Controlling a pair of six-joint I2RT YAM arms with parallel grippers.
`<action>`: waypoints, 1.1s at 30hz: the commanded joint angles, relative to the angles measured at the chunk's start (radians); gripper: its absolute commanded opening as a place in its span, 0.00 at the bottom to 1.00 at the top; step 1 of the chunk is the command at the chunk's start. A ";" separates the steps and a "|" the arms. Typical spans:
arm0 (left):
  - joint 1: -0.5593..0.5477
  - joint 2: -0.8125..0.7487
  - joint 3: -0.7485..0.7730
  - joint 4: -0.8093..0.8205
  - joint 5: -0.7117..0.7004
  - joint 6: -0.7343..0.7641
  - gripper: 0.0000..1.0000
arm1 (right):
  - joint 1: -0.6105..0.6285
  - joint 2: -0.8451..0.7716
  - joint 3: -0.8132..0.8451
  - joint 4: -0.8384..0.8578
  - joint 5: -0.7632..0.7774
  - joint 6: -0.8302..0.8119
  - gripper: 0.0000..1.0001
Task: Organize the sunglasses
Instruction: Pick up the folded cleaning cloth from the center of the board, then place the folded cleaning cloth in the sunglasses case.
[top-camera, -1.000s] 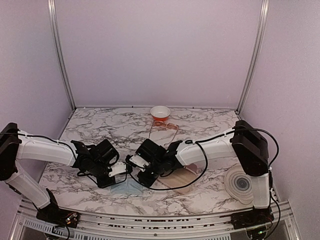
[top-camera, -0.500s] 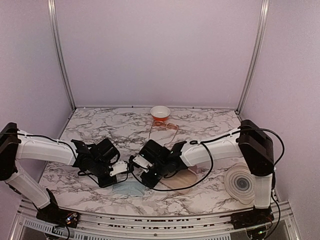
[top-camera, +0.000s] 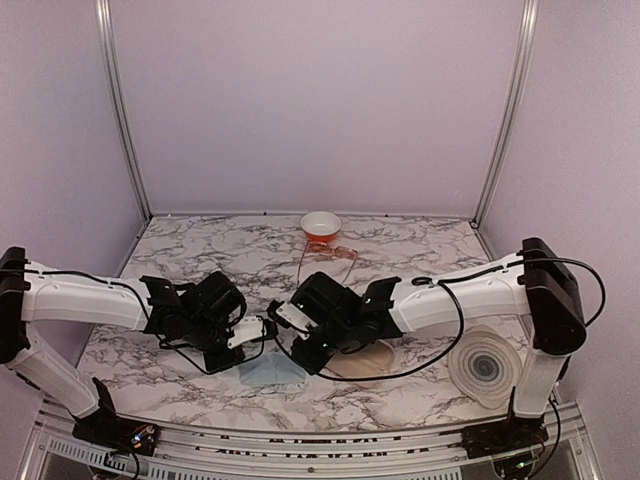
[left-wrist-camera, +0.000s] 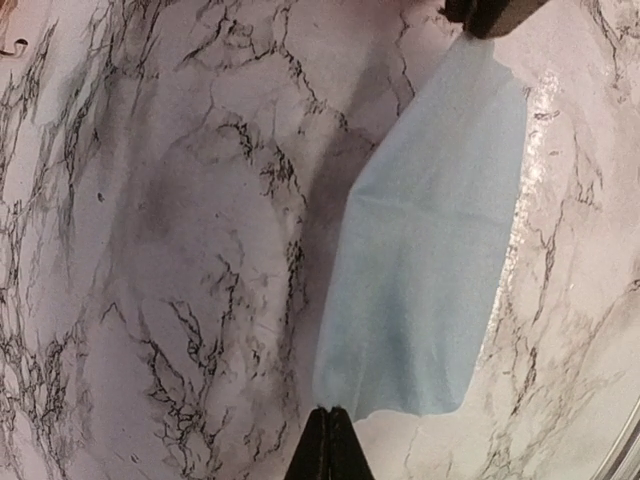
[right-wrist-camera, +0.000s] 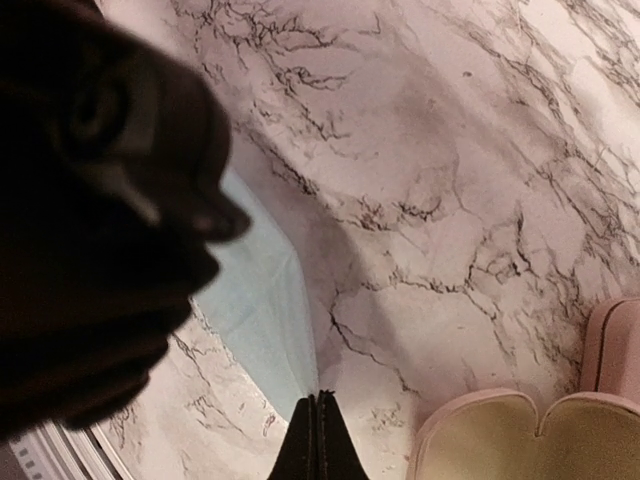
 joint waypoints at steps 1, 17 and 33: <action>-0.020 -0.030 0.053 -0.020 0.012 -0.023 0.00 | 0.017 -0.074 -0.036 -0.024 0.054 0.040 0.00; -0.091 0.007 0.214 -0.049 0.025 -0.032 0.00 | 0.023 -0.327 -0.197 -0.084 0.159 0.132 0.00; -0.130 0.180 0.441 -0.095 0.051 0.000 0.00 | 0.023 -0.512 -0.303 -0.157 0.204 0.192 0.00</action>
